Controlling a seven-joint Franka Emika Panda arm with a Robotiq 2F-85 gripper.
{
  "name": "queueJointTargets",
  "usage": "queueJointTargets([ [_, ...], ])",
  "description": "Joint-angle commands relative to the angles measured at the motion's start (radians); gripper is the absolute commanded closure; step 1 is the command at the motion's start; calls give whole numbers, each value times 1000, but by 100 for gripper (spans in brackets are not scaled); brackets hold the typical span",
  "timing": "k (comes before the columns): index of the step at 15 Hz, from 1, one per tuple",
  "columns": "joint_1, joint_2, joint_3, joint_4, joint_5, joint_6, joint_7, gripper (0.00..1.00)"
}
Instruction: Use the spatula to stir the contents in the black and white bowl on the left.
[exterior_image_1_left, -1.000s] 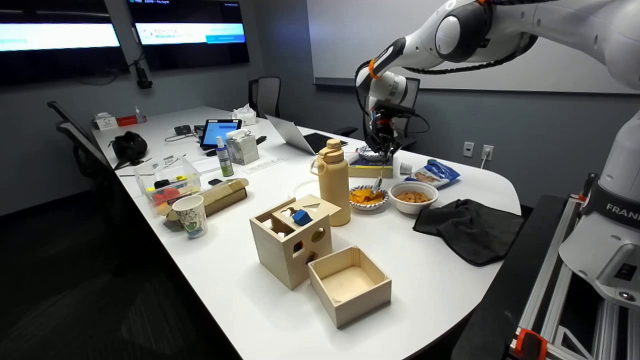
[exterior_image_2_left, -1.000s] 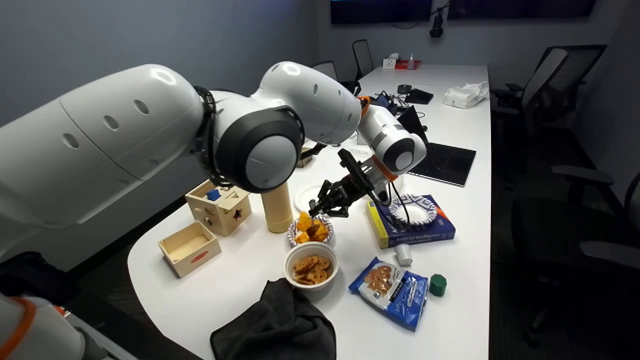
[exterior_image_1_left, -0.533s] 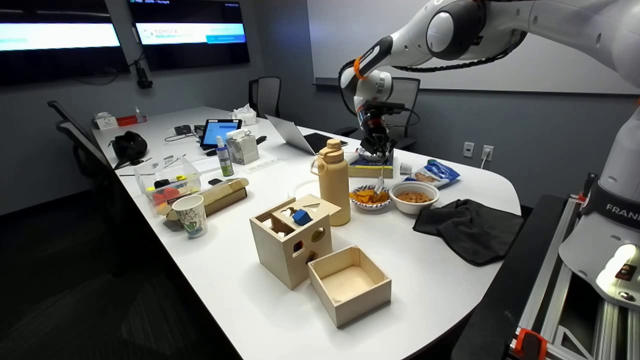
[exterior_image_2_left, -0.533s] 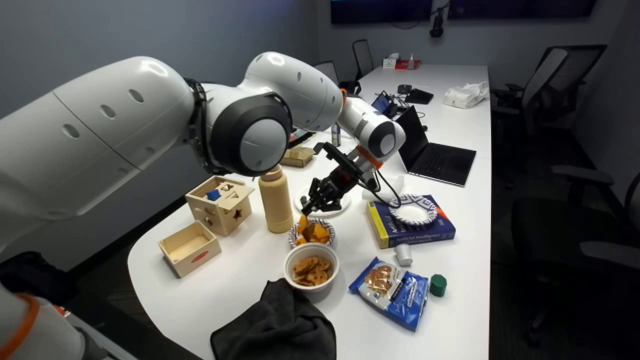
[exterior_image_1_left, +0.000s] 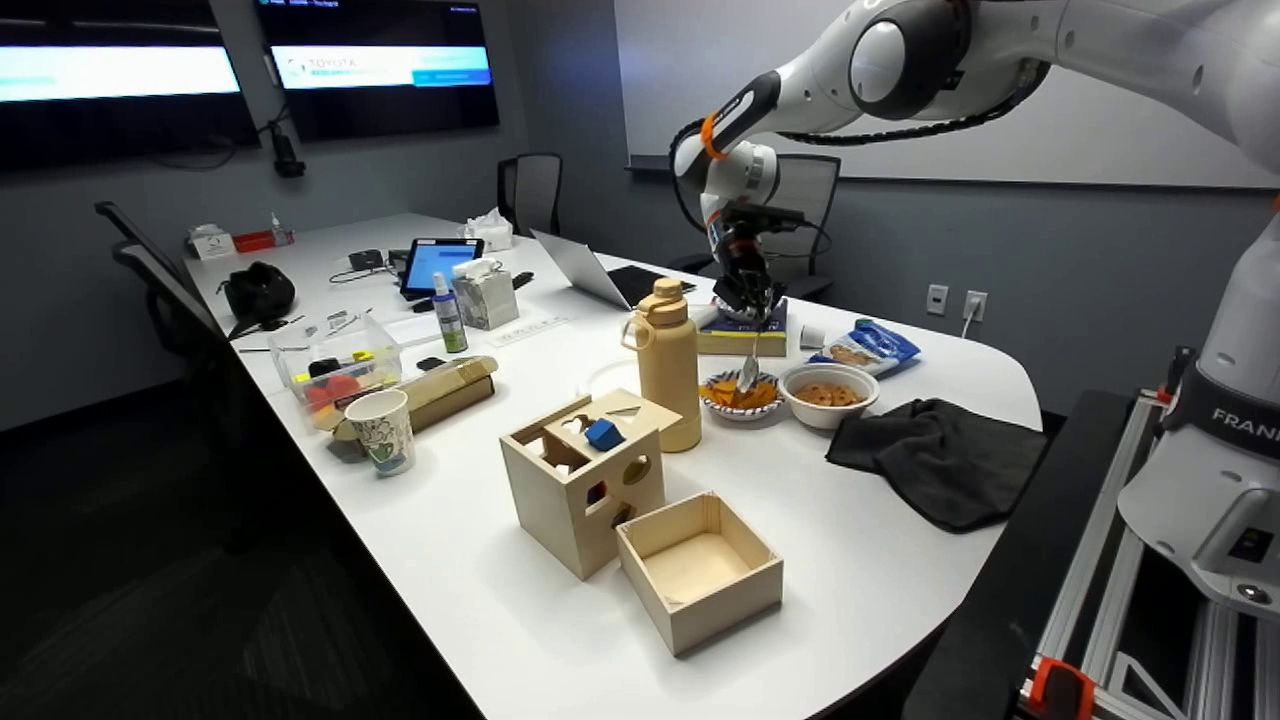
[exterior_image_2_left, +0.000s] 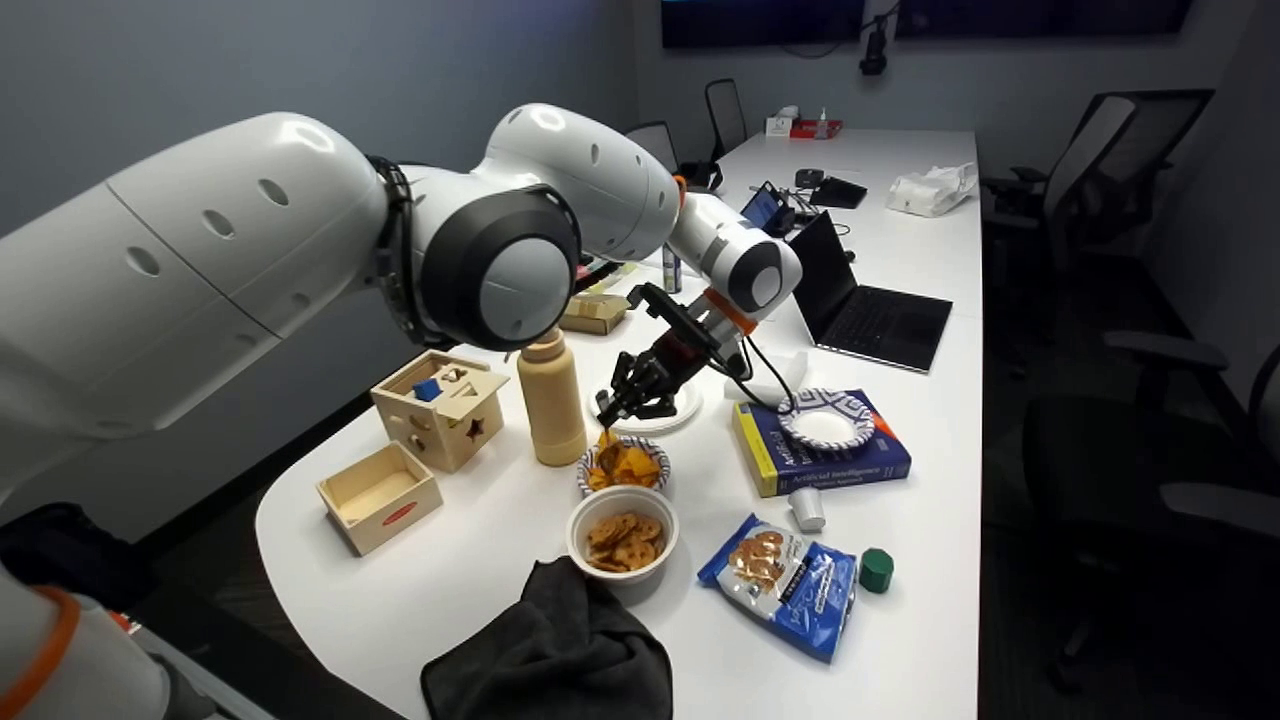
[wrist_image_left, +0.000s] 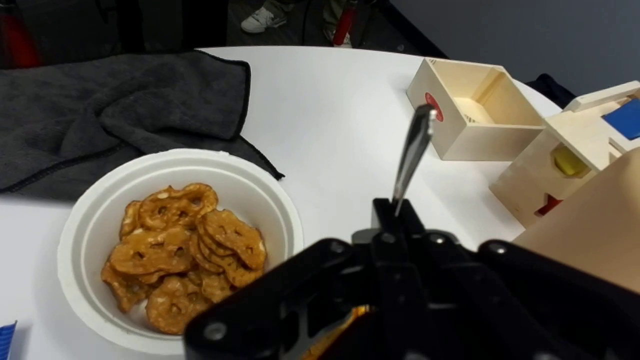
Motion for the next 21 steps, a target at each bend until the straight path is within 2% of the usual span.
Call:
queueJointTargets([
  [1,-9,-38,-1,-39,19,85,5,99],
  [6,8,-98,-27,-89,-12,204,27,99],
  [9,39,-143,-61,-137,-64,220,61,99],
  [15,103,-161,-77,-177,-171,129,57,99],
  [18,120,-150,-57,-187,-183,94,8,99],
  [21,122,-156,-43,-209,-159,120,-21,99],
])
